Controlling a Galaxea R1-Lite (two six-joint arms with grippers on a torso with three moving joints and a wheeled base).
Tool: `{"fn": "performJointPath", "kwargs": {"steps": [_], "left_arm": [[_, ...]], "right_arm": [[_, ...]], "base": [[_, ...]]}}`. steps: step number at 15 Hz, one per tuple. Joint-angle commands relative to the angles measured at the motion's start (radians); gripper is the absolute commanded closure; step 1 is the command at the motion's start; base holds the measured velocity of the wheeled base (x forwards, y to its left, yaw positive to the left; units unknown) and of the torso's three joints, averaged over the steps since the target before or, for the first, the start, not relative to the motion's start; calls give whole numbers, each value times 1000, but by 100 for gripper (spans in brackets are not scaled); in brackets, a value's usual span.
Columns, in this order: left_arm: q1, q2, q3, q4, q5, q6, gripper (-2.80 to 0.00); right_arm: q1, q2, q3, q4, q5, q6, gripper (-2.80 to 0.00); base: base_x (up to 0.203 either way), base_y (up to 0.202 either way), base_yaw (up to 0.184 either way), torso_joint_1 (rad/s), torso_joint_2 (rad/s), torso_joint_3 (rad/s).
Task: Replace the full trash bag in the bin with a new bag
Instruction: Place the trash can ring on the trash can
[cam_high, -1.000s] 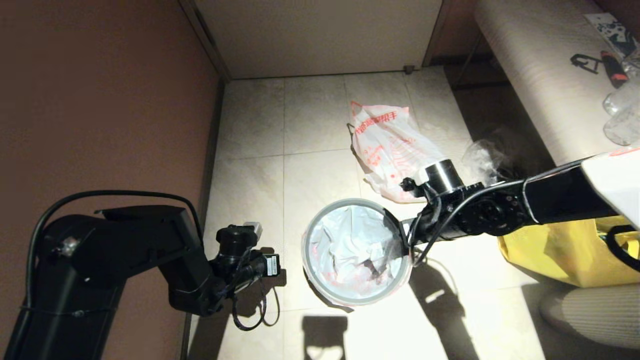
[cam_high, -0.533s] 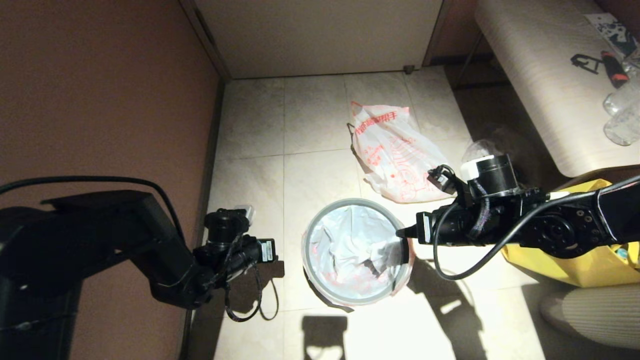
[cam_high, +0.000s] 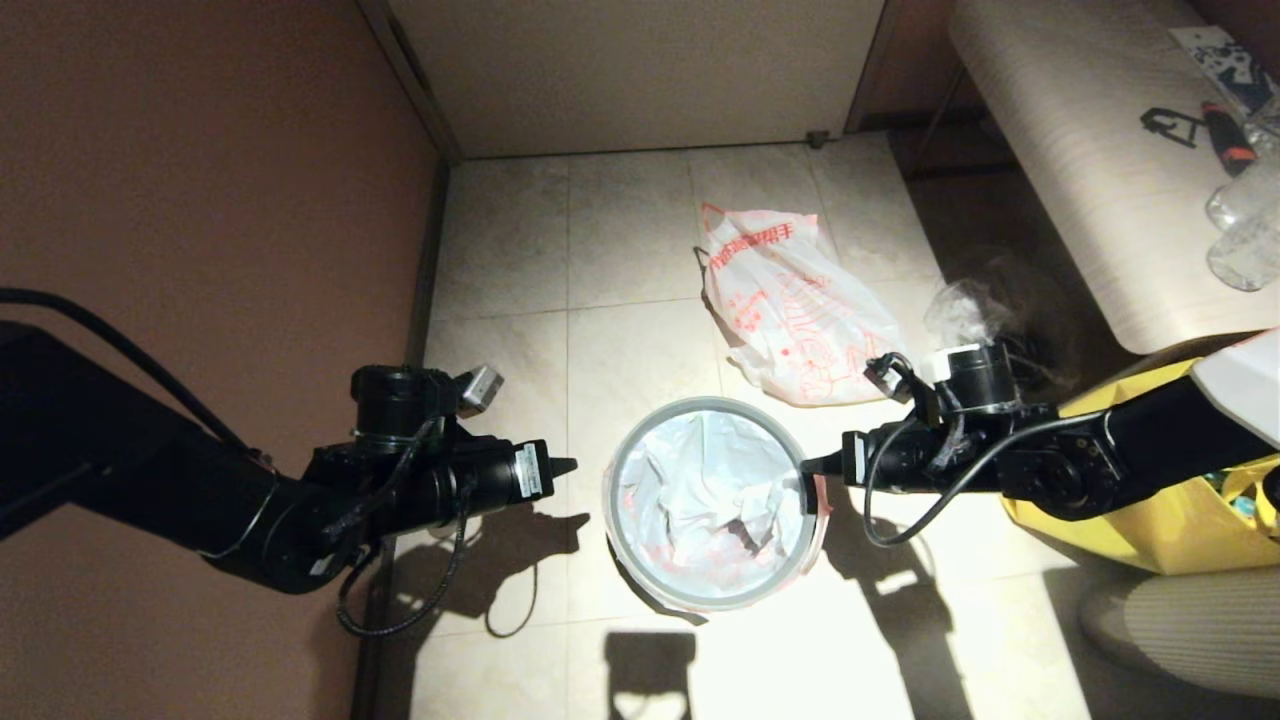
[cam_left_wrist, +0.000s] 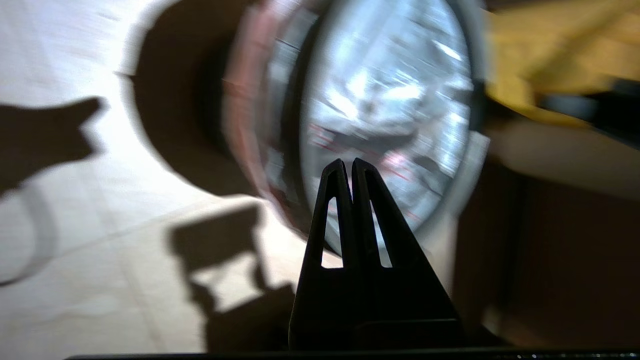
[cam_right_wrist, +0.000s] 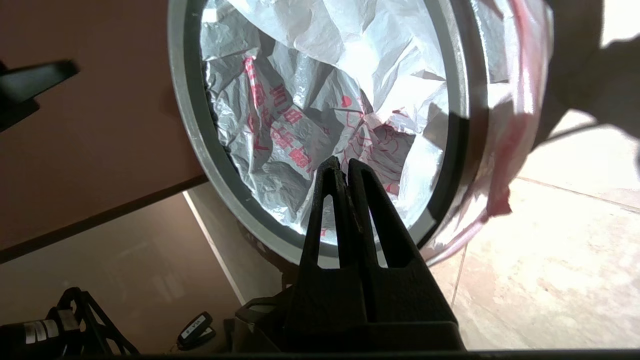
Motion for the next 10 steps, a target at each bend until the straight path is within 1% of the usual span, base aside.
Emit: {"fn": "performJointPath", "kwargs": {"steps": [1,2,3,5,6,8,10], "left_arm": [[32,7,17,-2,-176,-10,0],[50,33,21,-3,-228,-9,0],[61,70,25,-7,-253,-2,0],[94,129,32,-41,-302,44,0],[85,143,38,-44,-319,53,0],[66,166,37,-44,-327,90,0],[44,171,39,-45,-329,94,0]], "right_arm": [[-12,56,-10,-8,13,2,0],[-22,70,-19,-9,27,1,0],[-32,88,-26,-10,40,0,0],[-51,124,-53,-10,66,-2,0],[-55,143,-64,-10,73,-4,0],[-59,158,-74,-10,75,-22,0],[-59,155,-73,-10,76,-24,0]], "base": [[0,0,0,0,0,0],[0,0,0,0,0,0],[0,0,0,0,0,0],[0,0,0,0,0,0],[0,0,0,0,0,0],[0,0,0,0,0,0],[0,0,0,0,0,0]]}}
